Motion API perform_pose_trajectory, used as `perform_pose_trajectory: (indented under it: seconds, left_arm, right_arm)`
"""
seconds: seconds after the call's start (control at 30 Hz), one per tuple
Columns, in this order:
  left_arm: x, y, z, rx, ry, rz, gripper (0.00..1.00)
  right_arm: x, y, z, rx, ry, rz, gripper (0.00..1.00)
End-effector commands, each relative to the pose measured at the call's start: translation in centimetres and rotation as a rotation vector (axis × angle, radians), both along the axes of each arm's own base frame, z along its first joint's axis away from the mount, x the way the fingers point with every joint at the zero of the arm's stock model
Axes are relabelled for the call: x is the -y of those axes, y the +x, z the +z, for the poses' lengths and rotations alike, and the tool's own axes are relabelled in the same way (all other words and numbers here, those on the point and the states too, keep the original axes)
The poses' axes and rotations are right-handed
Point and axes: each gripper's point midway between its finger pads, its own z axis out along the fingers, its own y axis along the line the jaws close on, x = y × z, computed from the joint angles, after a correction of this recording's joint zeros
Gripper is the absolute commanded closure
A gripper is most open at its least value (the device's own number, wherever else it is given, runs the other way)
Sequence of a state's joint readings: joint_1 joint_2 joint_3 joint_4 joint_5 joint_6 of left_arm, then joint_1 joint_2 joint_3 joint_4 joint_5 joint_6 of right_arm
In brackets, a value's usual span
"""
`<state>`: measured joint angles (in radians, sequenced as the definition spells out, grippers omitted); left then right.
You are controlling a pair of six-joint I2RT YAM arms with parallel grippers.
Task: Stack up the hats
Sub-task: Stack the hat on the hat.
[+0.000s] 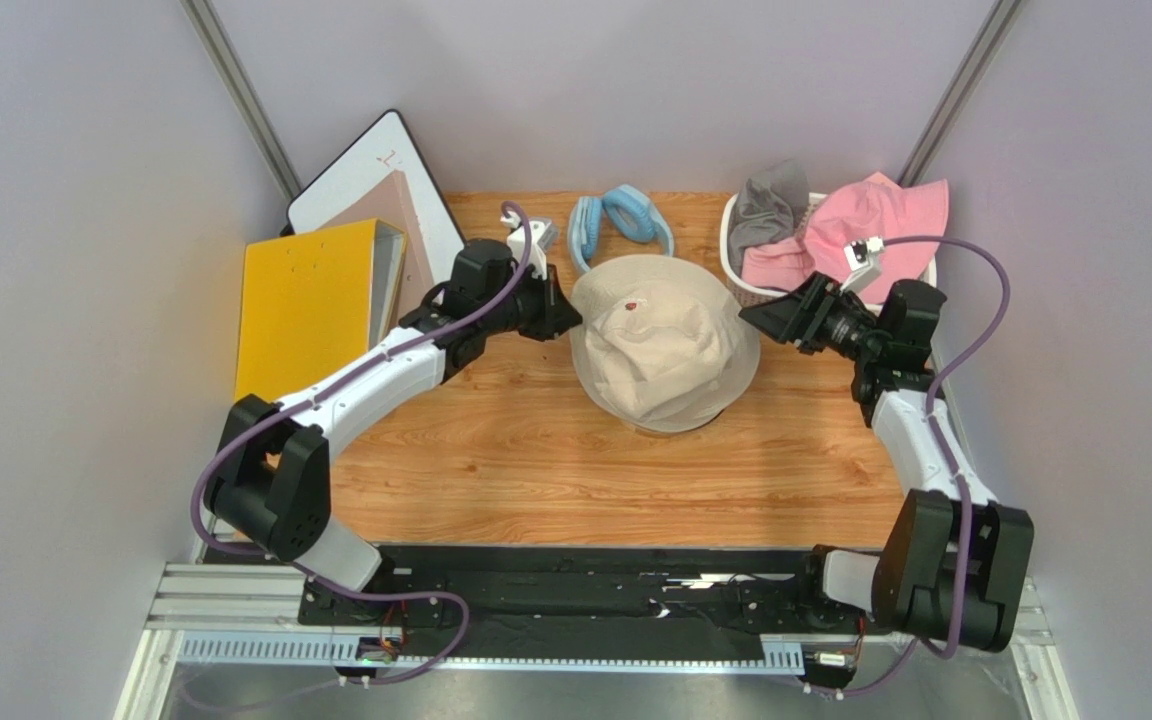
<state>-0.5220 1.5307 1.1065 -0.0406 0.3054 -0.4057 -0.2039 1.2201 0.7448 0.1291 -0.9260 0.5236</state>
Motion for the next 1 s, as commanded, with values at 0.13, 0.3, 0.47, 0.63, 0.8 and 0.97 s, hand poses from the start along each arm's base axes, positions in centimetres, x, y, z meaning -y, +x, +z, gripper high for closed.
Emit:
perform_pose_trajectory:
  seconds: [0.13,0.3,0.47,0.63,0.8,0.97]
  left_arm:
    - [-0.1,1.7,2.1,0.058,0.0,0.016,1.0]
    - [0.0,1.8,2.3,0.062,-0.003,0.015,1.0]
    - [0.1,1.9,2.5,0.065,-0.006,0.014,1.0]
    - [0.2,2.1,2.9,0.068,-0.006,0.01,1.0]
    - [0.0,2.7,3.3,0.08,0.007,0.027,1.0]
    - [-0.1,3.7,2.8,0.06,0.024,0.049,1.0]
  right_arm:
    - [-1.6,0.1,1.9,0.11,0.049,0.16,0.32]
    - [-3.8,-0.7,1.1,0.069,0.055,0.263,0.33]
    - [-4.2,-0.6,0.4,0.041,0.026,0.261,0.6]
    - [-3.5,0.7,0.2,0.014,-0.007,0.191,0.93]
    - [-2.5,2.4,0.1,-0.017,-0.037,0.093,1.0]
    - [-0.8,4.6,-2.7,-0.131,-0.063,-0.046,1.0]
